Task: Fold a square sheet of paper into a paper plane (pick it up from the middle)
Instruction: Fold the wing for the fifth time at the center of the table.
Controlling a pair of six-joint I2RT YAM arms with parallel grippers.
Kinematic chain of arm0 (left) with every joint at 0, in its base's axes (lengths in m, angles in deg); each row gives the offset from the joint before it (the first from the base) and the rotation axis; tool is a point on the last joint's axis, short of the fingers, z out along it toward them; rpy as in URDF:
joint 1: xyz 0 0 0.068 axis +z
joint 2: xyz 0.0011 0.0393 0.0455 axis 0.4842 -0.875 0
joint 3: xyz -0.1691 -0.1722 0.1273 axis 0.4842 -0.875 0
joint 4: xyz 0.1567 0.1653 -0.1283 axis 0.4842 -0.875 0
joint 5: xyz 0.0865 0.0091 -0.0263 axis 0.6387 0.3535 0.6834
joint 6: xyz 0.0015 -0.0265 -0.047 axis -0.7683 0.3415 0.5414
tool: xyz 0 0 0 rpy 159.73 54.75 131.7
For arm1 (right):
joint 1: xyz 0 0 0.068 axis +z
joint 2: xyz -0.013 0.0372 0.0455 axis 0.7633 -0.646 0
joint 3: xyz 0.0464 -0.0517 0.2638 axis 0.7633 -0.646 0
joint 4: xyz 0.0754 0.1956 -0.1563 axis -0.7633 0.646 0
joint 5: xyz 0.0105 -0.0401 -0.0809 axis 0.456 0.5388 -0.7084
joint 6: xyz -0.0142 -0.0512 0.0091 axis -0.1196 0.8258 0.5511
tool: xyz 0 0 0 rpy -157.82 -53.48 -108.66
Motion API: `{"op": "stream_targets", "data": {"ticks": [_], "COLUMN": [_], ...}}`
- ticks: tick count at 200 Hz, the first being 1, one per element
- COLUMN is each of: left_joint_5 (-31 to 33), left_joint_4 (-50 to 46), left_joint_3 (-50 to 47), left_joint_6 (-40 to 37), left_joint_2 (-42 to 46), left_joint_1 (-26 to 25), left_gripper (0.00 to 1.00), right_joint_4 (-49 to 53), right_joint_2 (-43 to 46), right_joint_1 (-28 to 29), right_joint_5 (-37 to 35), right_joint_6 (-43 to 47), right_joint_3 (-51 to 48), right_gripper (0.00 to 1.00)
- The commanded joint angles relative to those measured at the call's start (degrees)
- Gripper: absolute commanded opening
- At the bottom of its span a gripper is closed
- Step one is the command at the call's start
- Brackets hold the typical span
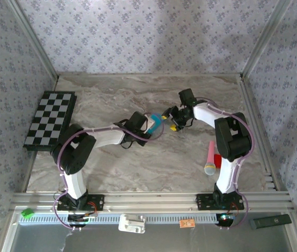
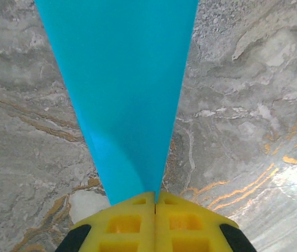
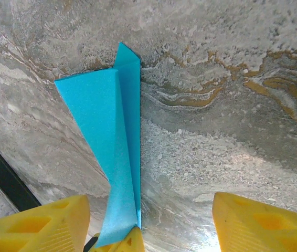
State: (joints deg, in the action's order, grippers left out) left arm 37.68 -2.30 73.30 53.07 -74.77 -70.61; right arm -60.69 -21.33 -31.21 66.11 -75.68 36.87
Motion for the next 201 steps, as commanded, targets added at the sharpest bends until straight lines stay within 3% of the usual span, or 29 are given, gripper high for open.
{"op": "stream_targets", "data": {"ticks": [1,86,168,201], "left_joint_5": [-7.07,-16.30,-23.55,-24.94], "left_joint_4": [-1.22,-0.47,0.57,1.69], "left_joint_3": [0.50,1.17,2.29,1.93], "left_joint_6": [3.37,12.76,21.91,25.93], "left_joint_2": [1.80,1.05,-2.08,-2.84], "left_joint_1": [1.67,6.05,8.18,8.35], "left_gripper": [0.00,0.00,0.00,0.00], "right_joint_4": [2.02,0.97,-15.60,-15.31], "right_joint_2": [2.39,3.71,5.79,5.80], "right_joint_1": [-0.70,-1.14,-1.06,-0.14], "right_joint_5": [-1.58,-2.49,2.74,0.93], "right_joint_6": [1.61,4.85,9.01,13.02], "right_joint_3": [-0.10,-1.05,-10.67,-11.43], "right_gripper": [0.65,0.66,0.62,0.61]}}
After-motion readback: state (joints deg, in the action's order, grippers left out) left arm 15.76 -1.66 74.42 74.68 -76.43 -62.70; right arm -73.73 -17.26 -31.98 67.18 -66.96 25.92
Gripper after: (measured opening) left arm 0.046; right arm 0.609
